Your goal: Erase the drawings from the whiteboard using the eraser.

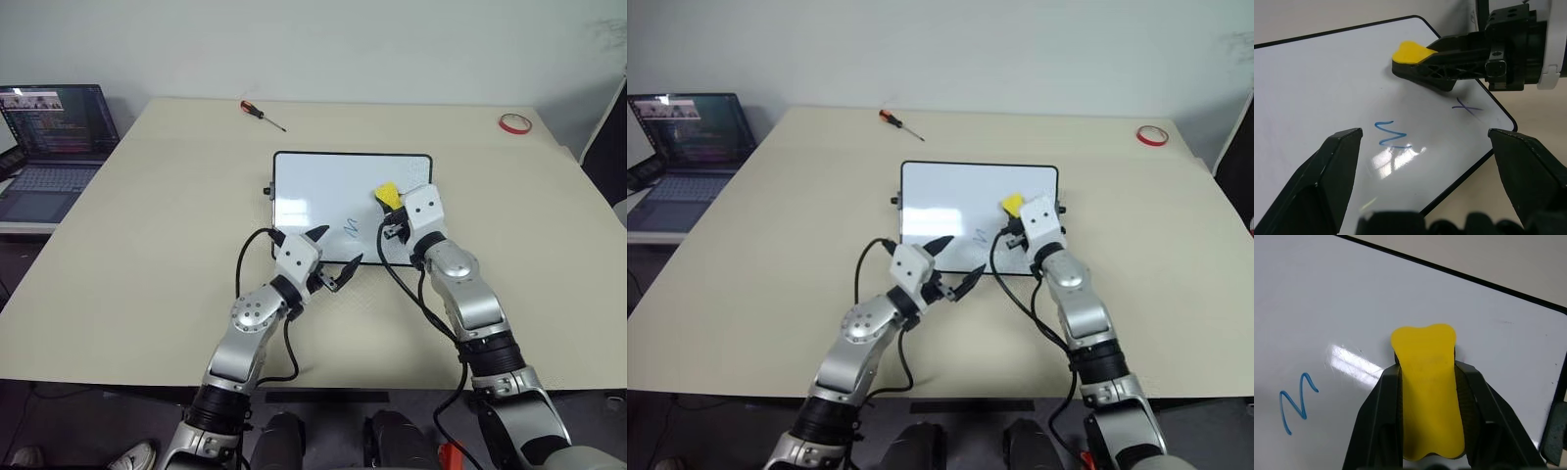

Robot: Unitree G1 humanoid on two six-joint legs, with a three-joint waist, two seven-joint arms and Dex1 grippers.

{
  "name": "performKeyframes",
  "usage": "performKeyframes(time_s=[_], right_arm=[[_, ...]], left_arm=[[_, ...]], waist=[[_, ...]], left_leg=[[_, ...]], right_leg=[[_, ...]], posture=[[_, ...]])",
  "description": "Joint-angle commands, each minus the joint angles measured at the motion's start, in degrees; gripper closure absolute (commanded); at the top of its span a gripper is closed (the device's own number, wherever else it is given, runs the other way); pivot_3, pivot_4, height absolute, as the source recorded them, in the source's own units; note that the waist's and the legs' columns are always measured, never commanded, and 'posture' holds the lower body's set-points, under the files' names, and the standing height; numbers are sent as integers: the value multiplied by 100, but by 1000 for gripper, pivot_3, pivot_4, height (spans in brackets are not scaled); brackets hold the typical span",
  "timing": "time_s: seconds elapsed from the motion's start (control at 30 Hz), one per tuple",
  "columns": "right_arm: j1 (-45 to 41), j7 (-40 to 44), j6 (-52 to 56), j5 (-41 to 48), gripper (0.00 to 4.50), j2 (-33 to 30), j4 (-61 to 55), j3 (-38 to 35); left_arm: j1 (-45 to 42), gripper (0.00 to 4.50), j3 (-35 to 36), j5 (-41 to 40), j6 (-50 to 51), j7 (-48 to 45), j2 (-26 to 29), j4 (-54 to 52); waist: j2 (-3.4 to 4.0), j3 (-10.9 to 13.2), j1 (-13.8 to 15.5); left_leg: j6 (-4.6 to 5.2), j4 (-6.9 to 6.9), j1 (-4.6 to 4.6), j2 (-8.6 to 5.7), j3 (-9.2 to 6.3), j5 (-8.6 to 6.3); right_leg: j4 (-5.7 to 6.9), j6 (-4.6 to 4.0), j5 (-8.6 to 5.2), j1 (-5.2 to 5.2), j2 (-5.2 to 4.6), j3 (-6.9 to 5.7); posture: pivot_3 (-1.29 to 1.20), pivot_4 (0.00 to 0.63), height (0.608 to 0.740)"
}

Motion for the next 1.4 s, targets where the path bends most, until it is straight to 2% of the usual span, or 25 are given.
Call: performKeyframes(time_s=[0.03,0.2,0.33,0.7,0.93,1.07,1.4], right_arm=[[303,19,289,-120,3399,-314,-328,-193],[934,309,553,-6,3399,-771,-882,-331],[1033,357,620,27,3399,-861,-1015,-398],[-66,183,-190,134,3399,-297,-279,-414],[-440,224,-253,22,3399,-99,266,-254],[-249,316,48,24,3399,-171,234,-269],[730,329,743,261,3399,-399,-788,-644]], left_arm=[[-48,0,-93,-25,-165,-31,-64,-67],[-40,0,-168,-12,-211,-35,-147,-13],[-56,0,-171,1,-223,-27,-193,15],[-16,0,-127,26,-199,9,-214,-44],[1,0,-132,31,-156,83,-195,-110],[3,0,-158,28,-131,122,-206,-146],[57,0,-264,6,-104,61,-227,-191]], waist=[[0,0,29],[-1,0,28],[-1,0,5],[0,1,-28],[0,1,-10],[1,0,-10],[0,0,11]], left_leg=[[0,1,-1,-2,-5,0],[0,5,1,-6,-17,0],[0,4,22,-4,-16,0],[0,0,17,0,-1,0],[0,-1,-2,-1,0,0],[0,0,0,-2,0,0],[0,4,9,-5,-16,0]], right_leg=[[-1,0,0,2,-2,0],[-7,1,0,14,-5,0],[-5,1,0,32,-2,-1],[-6,3,1,18,7,0],[-7,3,1,0,0,0],[-5,3,1,1,-1,0],[-8,3,1,22,-5,1]], posture=[[0,150,740],[0,150,740],[0,150,740],[0,150,740],[0,150,740],[0,150,740],[0,150,740]])
